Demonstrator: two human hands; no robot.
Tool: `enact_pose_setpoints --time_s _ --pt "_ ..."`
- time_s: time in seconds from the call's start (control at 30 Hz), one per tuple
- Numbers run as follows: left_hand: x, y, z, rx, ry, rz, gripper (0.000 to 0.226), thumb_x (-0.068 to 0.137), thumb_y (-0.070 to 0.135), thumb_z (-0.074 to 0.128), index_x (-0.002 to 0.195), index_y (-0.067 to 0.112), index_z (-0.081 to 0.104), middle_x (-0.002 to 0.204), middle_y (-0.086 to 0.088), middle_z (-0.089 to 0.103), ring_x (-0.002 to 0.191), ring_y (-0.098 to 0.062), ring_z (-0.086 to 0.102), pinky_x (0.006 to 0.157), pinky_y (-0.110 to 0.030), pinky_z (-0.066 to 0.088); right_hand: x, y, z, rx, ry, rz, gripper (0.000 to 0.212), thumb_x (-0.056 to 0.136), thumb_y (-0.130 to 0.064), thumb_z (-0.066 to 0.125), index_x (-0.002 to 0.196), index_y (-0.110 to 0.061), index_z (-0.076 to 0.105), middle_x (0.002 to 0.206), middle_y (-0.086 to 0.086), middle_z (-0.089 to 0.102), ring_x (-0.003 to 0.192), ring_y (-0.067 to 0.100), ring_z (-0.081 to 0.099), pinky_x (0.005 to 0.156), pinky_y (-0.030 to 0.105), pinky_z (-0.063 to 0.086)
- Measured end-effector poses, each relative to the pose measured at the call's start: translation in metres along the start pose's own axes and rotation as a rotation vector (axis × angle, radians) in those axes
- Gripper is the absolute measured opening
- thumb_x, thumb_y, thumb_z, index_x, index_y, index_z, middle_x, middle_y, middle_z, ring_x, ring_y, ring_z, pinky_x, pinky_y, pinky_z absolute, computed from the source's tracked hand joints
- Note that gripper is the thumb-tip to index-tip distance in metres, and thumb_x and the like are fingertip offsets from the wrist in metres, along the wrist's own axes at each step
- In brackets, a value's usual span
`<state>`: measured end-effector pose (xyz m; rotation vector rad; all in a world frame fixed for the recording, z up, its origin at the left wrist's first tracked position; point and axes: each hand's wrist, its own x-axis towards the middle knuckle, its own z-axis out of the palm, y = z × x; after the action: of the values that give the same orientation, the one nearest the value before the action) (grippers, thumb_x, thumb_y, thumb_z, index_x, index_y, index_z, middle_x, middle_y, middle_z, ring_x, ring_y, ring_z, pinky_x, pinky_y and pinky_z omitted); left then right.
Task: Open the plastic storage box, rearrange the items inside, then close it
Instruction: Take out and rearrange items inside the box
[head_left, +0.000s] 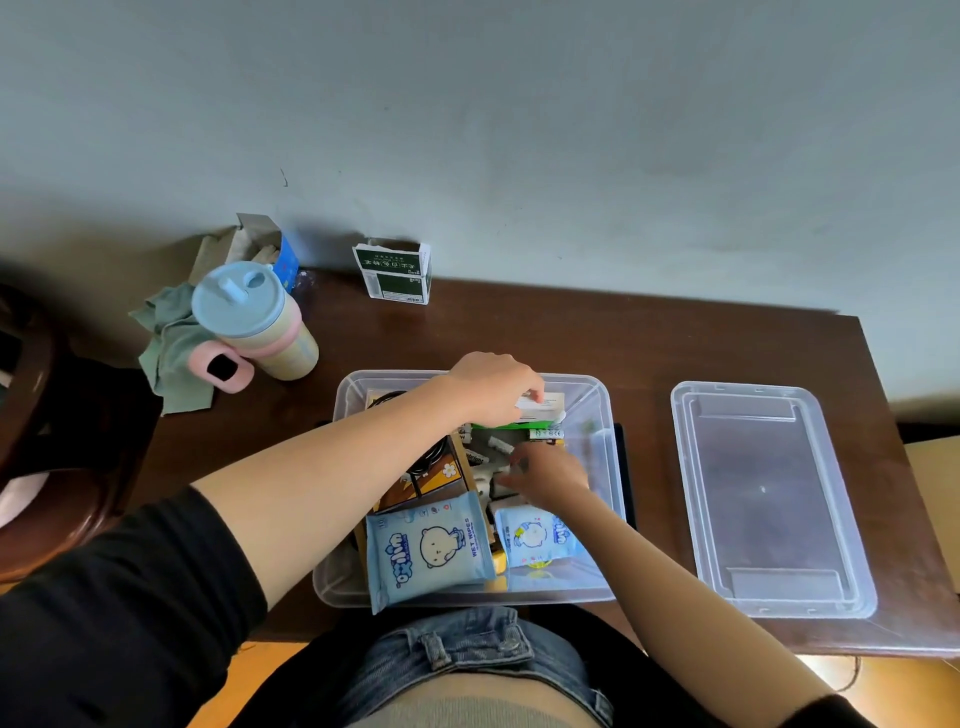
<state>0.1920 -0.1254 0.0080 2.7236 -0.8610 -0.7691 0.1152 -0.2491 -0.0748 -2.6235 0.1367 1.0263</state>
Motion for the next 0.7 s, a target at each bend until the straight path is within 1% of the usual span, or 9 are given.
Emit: enact_pose_setpoints --time_s 0.1,0.2,0.23,0.3,0.37,0.47,0.53,0.63,0.7 --pt "0.000 0.000 0.000 -0.002 -0.004 -0.003 0.037 0.092 0.015 0.051 0.125 0.032 0.057 0.114 -0.004 0.063 0.084 -0.020 0.052 0.060 -0.029 0.029 0.003 0.004 -0.004 0.077 -0.025 -0.002 0.031 0.094 -0.043 0.049 0.108 -0.021 0.066 0.101 0.004 0.069 0.092 0.023 0.062 0.066 0.027 0.044" --pt "0.001 0.001 0.000 0.003 -0.002 -0.003 0.038 0.092 0.015 0.051 0.125 0.032 0.057 0.116 -0.005 0.062 0.097 -0.024 0.058 0.065 -0.029 0.032 0.007 0.005 -0.007 0.096 -0.107 0.033 0.037 0.093 -0.040 0.052 0.097 -0.008 0.069 0.087 0.007 0.066 0.080 0.024 0.059 0.066 0.029 0.043" --pt "0.001 0.001 0.000 0.001 -0.003 -0.005 0.037 0.092 0.016 0.051 0.125 0.032 0.056 0.116 -0.005 0.062 0.094 -0.023 0.057 0.064 -0.029 0.032 0.007 0.004 -0.004 0.053 -0.121 0.042 0.038 0.092 -0.040 0.054 0.096 -0.005 0.068 0.083 0.007 0.062 0.076 0.023 0.057 0.065 0.028 0.043" --pt "0.001 0.001 0.000 -0.004 -0.003 -0.011 0.037 0.093 0.016 0.051 0.126 0.032 0.056 0.114 -0.005 0.062 0.085 -0.021 0.053 0.062 -0.029 0.031 0.006 0.004 0.003 -0.003 -0.058 0.059 0.030 0.090 -0.036 0.058 0.092 -0.007 0.066 0.080 0.006 0.059 0.076 0.024 0.057 0.065 0.030 0.047" --pt "-0.001 0.001 0.000 0.001 -0.002 -0.016 0.037 0.093 0.016 0.051 0.126 0.032 0.056 0.114 -0.005 0.062 0.088 -0.023 0.056 0.062 -0.030 0.030 0.005 0.004 0.009 -0.001 0.089 0.050 0.018 0.088 -0.029 0.058 0.092 -0.012 0.060 0.082 0.006 0.061 0.080 0.028 0.060 0.063 0.032 0.047" --pt "-0.002 0.002 -0.001 0.008 0.005 -0.017 0.036 0.094 0.019 0.051 0.126 0.032 0.056 0.115 -0.006 0.062 0.090 -0.025 0.057 0.063 -0.029 0.030 0.007 0.000 0.011 -0.020 0.254 -0.038 0.028 0.088 -0.027 0.058 0.113 -0.017 0.051 0.096 0.006 0.067 0.090 0.031 0.062 0.059 0.031 0.039" --pt "-0.002 0.003 -0.001 0.010 0.000 -0.018 0.036 0.093 0.020 0.052 0.127 0.032 0.056 0.116 -0.006 0.062 0.094 -0.026 0.058 0.064 -0.029 0.030 0.011 -0.003 0.010 -0.099 0.267 -0.065 0.029 0.090 -0.024 0.055 0.118 -0.018 0.050 0.102 0.008 0.068 0.093 0.033 0.063 0.061 0.031 0.040" --pt "-0.002 0.003 -0.001 0.014 -0.012 -0.014 0.037 0.094 0.021 0.053 0.128 0.033 0.055 0.116 -0.007 0.061 0.098 -0.027 0.059 0.066 -0.029 0.033 0.017 -0.005 0.007 -0.239 0.235 -0.093 0.021 0.092 -0.015 0.052 0.113 -0.015 0.055 0.102 0.009 0.068 0.093 0.032 0.064 0.063 0.031 0.041" --pt "-0.002 0.002 -0.001 0.014 -0.009 -0.015 0.037 0.093 0.021 0.052 0.128 0.033 0.055 0.116 -0.007 0.062 0.099 -0.028 0.059 0.068 -0.030 0.034 0.019 -0.007 0.003 -0.296 0.209 -0.124 0.022 0.091 -0.010 0.051 0.111 -0.015 0.059 0.102 0.008 0.069 0.093 0.030 0.065 0.065 0.030 0.043"
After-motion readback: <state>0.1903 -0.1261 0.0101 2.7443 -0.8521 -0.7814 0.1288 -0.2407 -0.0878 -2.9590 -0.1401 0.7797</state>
